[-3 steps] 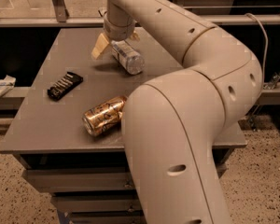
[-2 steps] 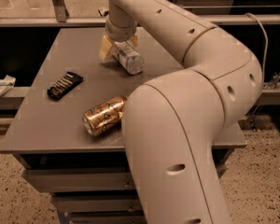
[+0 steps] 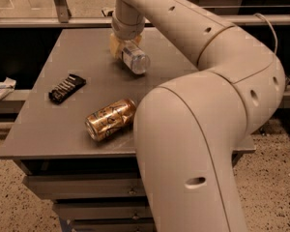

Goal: Place blue plastic bottle upright

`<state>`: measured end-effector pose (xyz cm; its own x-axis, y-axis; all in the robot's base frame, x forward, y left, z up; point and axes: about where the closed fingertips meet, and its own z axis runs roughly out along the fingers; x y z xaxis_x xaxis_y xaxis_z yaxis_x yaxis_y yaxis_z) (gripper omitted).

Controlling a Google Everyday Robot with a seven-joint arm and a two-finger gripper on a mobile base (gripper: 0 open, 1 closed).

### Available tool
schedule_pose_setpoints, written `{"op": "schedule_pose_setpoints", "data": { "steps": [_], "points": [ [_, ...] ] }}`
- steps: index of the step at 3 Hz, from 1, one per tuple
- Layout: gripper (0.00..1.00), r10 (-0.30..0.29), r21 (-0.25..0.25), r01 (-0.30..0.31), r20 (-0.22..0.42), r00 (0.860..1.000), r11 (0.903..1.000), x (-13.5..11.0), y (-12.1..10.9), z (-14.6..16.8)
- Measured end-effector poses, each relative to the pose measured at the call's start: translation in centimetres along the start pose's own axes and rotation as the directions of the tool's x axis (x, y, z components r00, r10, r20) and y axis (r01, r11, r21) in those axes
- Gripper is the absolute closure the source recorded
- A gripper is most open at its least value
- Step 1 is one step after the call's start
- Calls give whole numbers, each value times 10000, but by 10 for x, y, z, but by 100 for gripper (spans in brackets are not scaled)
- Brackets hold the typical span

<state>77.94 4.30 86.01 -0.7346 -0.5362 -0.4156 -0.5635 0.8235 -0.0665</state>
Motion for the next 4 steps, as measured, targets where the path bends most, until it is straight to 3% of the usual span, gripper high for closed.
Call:
{"op": "schedule_pose_setpoints", "data": {
  "steps": [1,2,3,4],
  "points": [
    [99,39,-51,-36,560,9984,10000,-6,-1,-17],
    [100,203,-692,-62,2048,9786,9976,-10,-1,-54],
    [100,552,-1384,-78,3426,9378,9903,-13,-3,-82],
    [100,1038,-2238,29,4635,8800,9746,-10,-2,-103]
  ]
}}
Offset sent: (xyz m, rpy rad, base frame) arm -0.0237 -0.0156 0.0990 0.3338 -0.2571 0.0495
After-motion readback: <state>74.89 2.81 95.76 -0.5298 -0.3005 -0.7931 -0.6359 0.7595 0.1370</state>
